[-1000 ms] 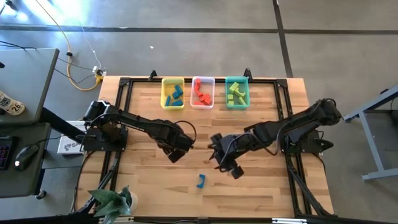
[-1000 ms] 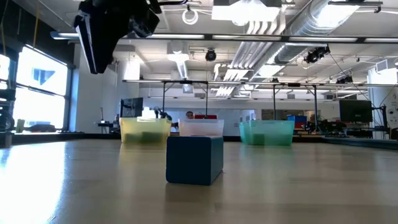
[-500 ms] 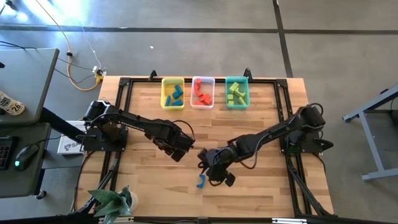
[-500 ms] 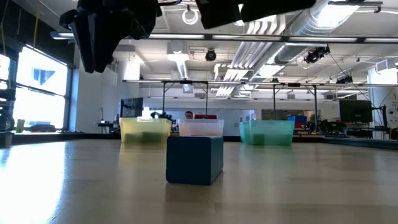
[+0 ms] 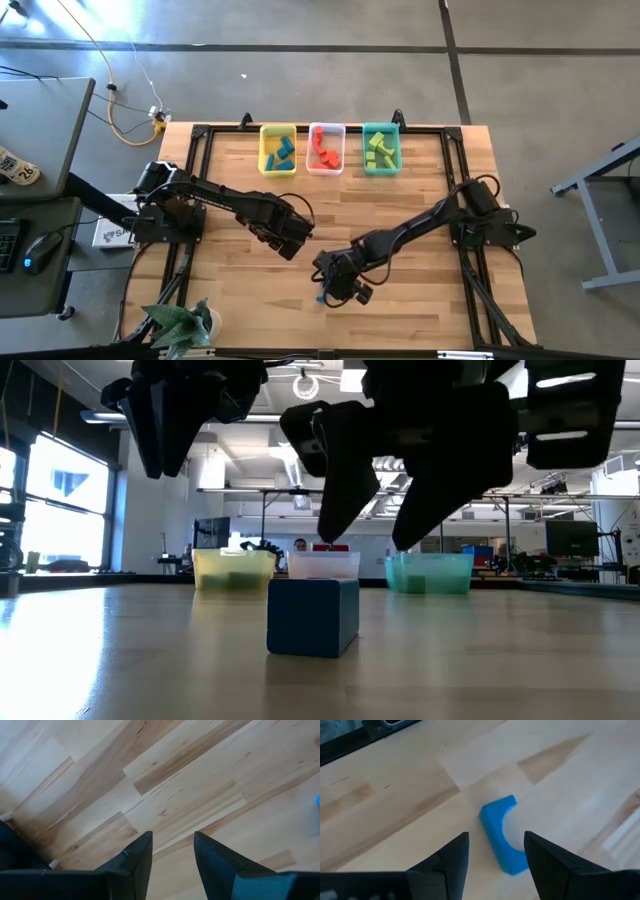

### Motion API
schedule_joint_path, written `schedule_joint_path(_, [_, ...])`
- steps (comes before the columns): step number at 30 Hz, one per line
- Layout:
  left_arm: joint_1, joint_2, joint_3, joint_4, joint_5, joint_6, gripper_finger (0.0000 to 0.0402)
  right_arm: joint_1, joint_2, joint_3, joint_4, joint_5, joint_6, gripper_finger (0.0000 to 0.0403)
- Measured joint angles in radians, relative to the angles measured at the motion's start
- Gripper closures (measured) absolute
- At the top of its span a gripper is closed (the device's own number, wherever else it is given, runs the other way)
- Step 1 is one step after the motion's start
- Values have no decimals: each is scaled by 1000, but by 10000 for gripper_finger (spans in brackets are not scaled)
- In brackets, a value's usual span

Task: Sort & place blocks by color
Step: Put the blue block into the yellow bin

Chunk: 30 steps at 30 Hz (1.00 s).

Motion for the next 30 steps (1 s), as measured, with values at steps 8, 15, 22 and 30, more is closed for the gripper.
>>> schedule_joint_path(8, [0, 0, 0, 1, -3, 1, 268, 20, 47, 0, 65, -9, 0, 224])
schedule_joint_path(15, [0, 0, 0, 2, -11, 1, 268, 9, 48, 0, 100, -1, 0, 224])
schedule_joint_path(22, [-1, 1, 0, 5, -11, 1, 268, 2, 98, 0, 110, 22, 0, 224])
schedule_joint_path(30, [-7, 1, 0, 7, -11, 1, 268, 10, 114, 2, 108, 54, -1, 261])
